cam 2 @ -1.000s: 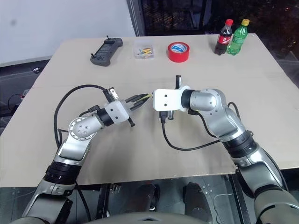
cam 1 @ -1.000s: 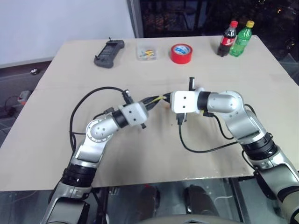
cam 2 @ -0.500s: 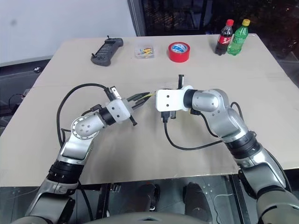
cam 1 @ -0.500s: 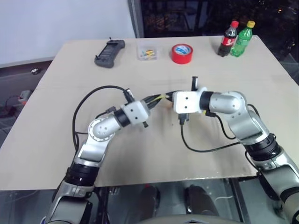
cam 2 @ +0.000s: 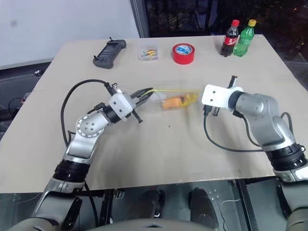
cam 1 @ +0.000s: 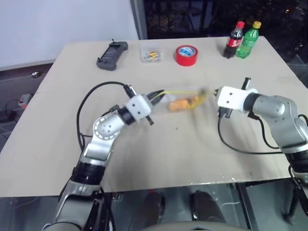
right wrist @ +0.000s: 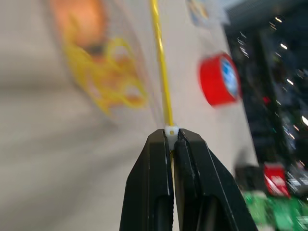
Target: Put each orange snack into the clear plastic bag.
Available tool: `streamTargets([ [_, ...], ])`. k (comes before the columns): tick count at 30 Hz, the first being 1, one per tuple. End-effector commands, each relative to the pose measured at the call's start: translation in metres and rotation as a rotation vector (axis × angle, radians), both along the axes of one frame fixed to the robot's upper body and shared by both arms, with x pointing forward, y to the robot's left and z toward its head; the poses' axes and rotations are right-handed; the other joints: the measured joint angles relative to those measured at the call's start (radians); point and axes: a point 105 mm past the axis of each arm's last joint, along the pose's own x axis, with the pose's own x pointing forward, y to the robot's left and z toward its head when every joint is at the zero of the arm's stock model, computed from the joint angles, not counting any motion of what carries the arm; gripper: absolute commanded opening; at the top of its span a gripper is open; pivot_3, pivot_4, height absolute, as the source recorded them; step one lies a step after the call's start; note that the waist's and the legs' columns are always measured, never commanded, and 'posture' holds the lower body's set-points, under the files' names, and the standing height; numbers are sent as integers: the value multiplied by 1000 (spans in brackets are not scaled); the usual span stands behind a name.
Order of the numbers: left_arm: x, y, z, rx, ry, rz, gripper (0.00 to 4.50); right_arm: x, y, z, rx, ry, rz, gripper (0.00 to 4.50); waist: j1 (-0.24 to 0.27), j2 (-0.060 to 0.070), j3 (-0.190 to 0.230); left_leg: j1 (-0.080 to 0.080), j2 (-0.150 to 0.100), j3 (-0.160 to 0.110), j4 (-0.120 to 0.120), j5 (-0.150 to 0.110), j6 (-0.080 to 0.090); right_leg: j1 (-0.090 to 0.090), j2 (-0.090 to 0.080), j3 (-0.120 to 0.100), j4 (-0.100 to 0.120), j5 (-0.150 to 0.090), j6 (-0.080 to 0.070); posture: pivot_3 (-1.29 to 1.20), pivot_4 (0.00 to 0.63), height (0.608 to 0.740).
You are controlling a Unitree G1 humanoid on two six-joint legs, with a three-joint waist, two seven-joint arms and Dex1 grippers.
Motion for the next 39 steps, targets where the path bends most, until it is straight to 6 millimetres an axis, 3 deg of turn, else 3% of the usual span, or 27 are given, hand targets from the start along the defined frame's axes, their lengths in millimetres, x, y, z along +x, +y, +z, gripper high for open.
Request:
streamTargets([
  [1,26,42,27,-122,-28,140,0,27,-47,34,23,-131,-205,55,0,0,0,0,0,0,0,0,0,0,0,0,0,0,0,0,150,740],
  [6,48,42,48,-85,-62,113,0,40,-40,67,71,-223,-172,55,0,-1,1,-2,0,0,0,0,0,-1,0,0,-1,0,0,0,150,740],
  [10,47,38,53,-38,-89,52,0,20,-32,63,83,-175,-92,55,0,-1,0,-4,0,-1,-2,0,0,-2,-1,-1,-5,0,0,0,150,740],
  [14,12,26,24,75,-80,-91,0,-21,-19,32,92,-37,2,55,-4,0,0,-7,-1,-3,-3,0,1,-4,-1,-1,-9,0,0,0,150,740],
  [16,-9,24,-5,141,-42,-126,0,-39,-9,8,136,33,21,55,-14,0,0,-11,0,-5,-4,-1,1,-8,-2,0,-11,0,0,0,150,740],
  [19,-33,22,-38,190,40,-165,0,-58,-2,-24,132,153,55,55,-24,0,0,-18,-1,-7,-2,0,1,-16,-4,1,-7,0,0,0,150,740],
  [21,-43,19,-46,204,76,-192,0,-67,0,-36,104,226,91,55,-21,0,0,-17,-2,-5,1,0,1,-17,-4,2,-2,0,0,0,150,740],
  [24,-62,21,-53,145,193,-228,1109,-75,-15,-50,150,298,40,1119,-15,1,0,-14,-1,-6,6,-1,2,-12,-1,1,1,3,1,0,150,740],
  [27,-77,35,-50,40,327,-223,2423,-83,-31,-55,224,337,1,2416,-8,1,1,3,0,-6,5,-4,6,7,-1,1,-3,3,1,0,150,740],
  [30,-92,55,-44,-54,461,-197,3821,-94,-48,-53,303,367,-23,3778,-1,1,1,4,0,-6,5,-4,6,6,-1,1,-2,3,2,0,150,740],
  [32,-102,67,-43,-91,541,-185,4477,-101,-56,-50,352,384,-23,4453,1,2,1,3,2,-6,5,-4,6,5,-1,1,-2,3,1,0,150,740],
  [36,-110,97,-34,-160,630,-73,4477,-119,-70,-41,496,429,-34,4453,5,3,1,2,2,-6,4,-4,6,5,-1,2,-3,3,1,0,150,740],
  [39,-114,104,-31,-169,669,-57,4477,-127,-68,-39,565,465,-22,4453,7,3,1,3,2,-5,4,-4,6,6,-1,1,-4,3,1,0,150,740],
])
